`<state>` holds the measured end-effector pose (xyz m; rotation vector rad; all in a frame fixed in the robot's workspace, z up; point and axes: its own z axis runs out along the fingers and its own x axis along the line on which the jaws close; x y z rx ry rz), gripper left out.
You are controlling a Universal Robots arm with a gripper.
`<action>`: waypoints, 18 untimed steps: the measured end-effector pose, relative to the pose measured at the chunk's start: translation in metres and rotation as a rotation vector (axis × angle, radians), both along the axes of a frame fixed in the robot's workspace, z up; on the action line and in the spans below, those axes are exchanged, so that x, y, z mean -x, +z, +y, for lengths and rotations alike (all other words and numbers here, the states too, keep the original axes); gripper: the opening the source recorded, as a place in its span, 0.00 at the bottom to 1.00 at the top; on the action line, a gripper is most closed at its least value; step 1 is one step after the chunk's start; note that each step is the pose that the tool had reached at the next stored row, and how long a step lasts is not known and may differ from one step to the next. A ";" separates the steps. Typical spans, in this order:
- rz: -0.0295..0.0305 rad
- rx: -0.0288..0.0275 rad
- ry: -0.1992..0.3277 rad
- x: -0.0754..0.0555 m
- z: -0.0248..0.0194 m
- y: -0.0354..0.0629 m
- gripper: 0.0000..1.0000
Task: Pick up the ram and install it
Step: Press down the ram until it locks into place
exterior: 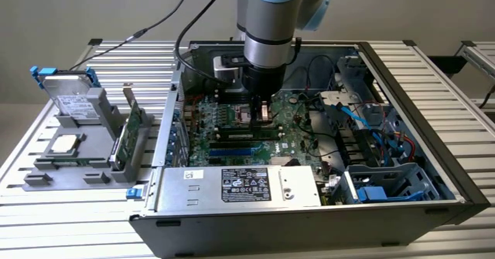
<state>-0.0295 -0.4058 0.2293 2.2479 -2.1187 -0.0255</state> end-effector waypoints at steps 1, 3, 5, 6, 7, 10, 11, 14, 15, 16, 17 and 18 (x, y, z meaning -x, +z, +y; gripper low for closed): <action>0.0036 0.0018 0.000 0.000 -0.0002 0.0037 0.10; 0.0085 0.0019 0.000 0.000 -0.0002 0.0094 0.10; 0.0119 0.0023 0.000 0.000 -0.0003 0.0139 0.10; 0.0130 0.0023 0.000 0.000 -0.0003 0.0158 0.10; 0.0138 0.0024 0.000 0.000 -0.0003 0.0168 0.10; 0.0139 0.0017 0.000 0.000 -0.0002 0.0168 0.10; 0.0140 0.0019 0.000 0.000 -0.0003 0.0169 0.10; 0.0140 0.0020 0.000 0.000 -0.0003 0.0170 0.10; 0.0140 0.0021 0.000 0.000 -0.0003 0.0170 0.10; 0.0140 0.0021 0.000 0.000 -0.0003 0.0170 0.10; 0.0140 0.0021 0.000 0.000 -0.0003 0.0170 0.10; 0.0140 0.0020 0.000 0.000 -0.0003 0.0169 0.10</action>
